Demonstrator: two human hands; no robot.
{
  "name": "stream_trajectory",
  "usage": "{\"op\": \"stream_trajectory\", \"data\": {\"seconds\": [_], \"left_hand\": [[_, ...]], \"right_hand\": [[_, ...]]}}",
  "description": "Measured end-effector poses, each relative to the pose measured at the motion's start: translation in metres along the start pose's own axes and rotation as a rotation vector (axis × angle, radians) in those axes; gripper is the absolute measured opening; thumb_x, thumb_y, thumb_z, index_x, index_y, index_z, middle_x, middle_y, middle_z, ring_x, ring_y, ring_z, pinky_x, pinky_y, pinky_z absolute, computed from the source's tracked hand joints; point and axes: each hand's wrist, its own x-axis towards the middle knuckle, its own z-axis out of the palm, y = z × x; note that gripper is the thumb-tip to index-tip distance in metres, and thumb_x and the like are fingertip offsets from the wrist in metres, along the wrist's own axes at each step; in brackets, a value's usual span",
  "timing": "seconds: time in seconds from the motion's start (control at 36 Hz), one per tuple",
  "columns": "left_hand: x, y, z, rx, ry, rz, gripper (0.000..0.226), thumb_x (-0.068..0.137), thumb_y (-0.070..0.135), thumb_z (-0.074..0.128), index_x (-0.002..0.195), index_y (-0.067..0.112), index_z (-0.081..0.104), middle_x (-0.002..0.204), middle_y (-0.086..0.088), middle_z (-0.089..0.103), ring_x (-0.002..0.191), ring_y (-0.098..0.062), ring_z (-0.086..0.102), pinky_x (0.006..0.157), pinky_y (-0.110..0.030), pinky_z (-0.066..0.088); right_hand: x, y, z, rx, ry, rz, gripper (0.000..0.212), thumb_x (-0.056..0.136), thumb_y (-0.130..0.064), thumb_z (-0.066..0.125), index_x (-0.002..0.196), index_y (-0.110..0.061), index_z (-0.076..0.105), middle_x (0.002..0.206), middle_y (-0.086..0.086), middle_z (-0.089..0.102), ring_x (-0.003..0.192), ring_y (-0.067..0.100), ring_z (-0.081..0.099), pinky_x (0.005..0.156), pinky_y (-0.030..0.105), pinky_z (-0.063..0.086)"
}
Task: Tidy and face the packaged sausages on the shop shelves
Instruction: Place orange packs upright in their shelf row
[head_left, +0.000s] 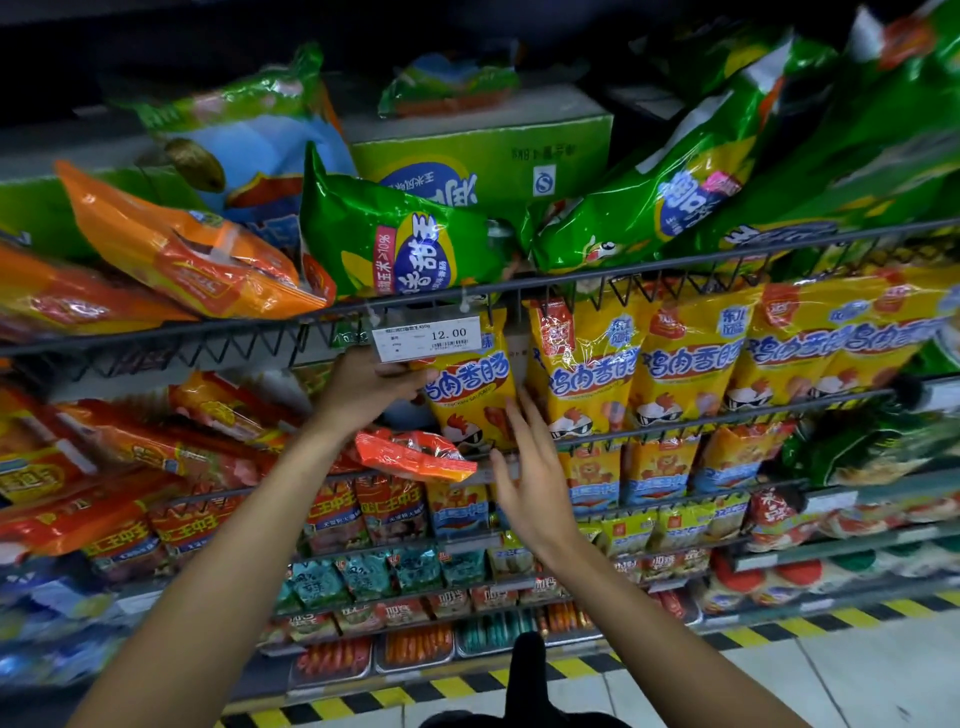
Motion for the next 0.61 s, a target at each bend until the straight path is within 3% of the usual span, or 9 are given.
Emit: {"op": "stream_trajectory", "data": {"seconds": [0.08, 0.19, 0.28, 0.42, 0.5, 0.61], "left_hand": [[0.001, -0.004, -0.003, 0.086, -0.081, -0.045, 0.014, 0.082, 0.025, 0.084, 0.094, 0.024, 0.076, 0.079, 0.021, 0.075, 0.076, -0.002, 0.075, 0.068, -0.013, 0.056], [0.002, -0.008, 0.000, 0.147, -0.243, -0.118, 0.019, 0.080, 0.028, 0.086, 0.094, 0.025, 0.074, 0.075, 0.025, 0.074, 0.075, 0.004, 0.073, 0.064, -0.007, 0.051], [0.005, -0.009, 0.003, 0.114, -0.200, -0.061, 0.013, 0.083, 0.023, 0.083, 0.093, 0.024, 0.073, 0.076, 0.024, 0.074, 0.078, 0.002, 0.074, 0.068, -0.009, 0.053], [0.008, -0.004, 0.013, 0.027, -0.187, -0.040, 0.013, 0.086, 0.009, 0.078, 0.097, 0.011, 0.072, 0.090, 0.007, 0.078, 0.078, -0.012, 0.077, 0.071, -0.018, 0.059], [0.009, -0.001, 0.014, 0.032, -0.211, -0.043, 0.017, 0.088, 0.010, 0.077, 0.103, 0.004, 0.072, 0.094, 0.002, 0.077, 0.076, -0.009, 0.076, 0.069, -0.015, 0.057], [0.007, 0.001, 0.014, 0.023, -0.226, -0.053, 0.012, 0.089, 0.014, 0.077, 0.099, 0.008, 0.073, 0.085, 0.009, 0.076, 0.073, -0.004, 0.075, 0.065, -0.011, 0.054]], "right_hand": [[0.002, 0.001, 0.002, -0.035, -0.026, 0.088, 0.068, 0.105, -0.041, 0.051, 0.163, -0.029, 0.018, 0.171, -0.004, 0.012, 0.155, 0.022, 0.024, 0.117, 0.043, 0.039], [0.006, -0.001, 0.001, -0.086, -0.063, 0.104, 0.069, 0.105, -0.040, 0.052, 0.163, -0.023, 0.019, 0.166, 0.002, 0.030, 0.152, 0.021, 0.030, 0.120, 0.039, 0.035], [0.009, -0.006, -0.001, -0.055, -0.056, 0.143, 0.069, 0.104, -0.035, 0.055, 0.162, -0.020, 0.021, 0.165, 0.002, 0.032, 0.152, 0.020, 0.030, 0.120, 0.031, 0.030], [0.008, -0.009, -0.005, -0.015, -0.002, 0.183, 0.070, 0.104, -0.035, 0.057, 0.162, -0.020, 0.021, 0.164, -0.001, 0.033, 0.150, 0.016, 0.033, 0.119, 0.027, 0.030], [0.007, -0.010, -0.006, -0.082, -0.030, 0.180, 0.073, 0.104, -0.038, 0.056, 0.163, -0.021, 0.017, 0.165, 0.000, 0.032, 0.149, 0.018, 0.034, 0.114, 0.023, 0.028], [0.005, -0.016, -0.011, -0.078, -0.017, 0.188, 0.073, 0.102, -0.042, 0.058, 0.162, -0.017, 0.024, 0.163, 0.003, 0.035, 0.148, 0.021, 0.037, 0.116, 0.028, 0.032]]}}
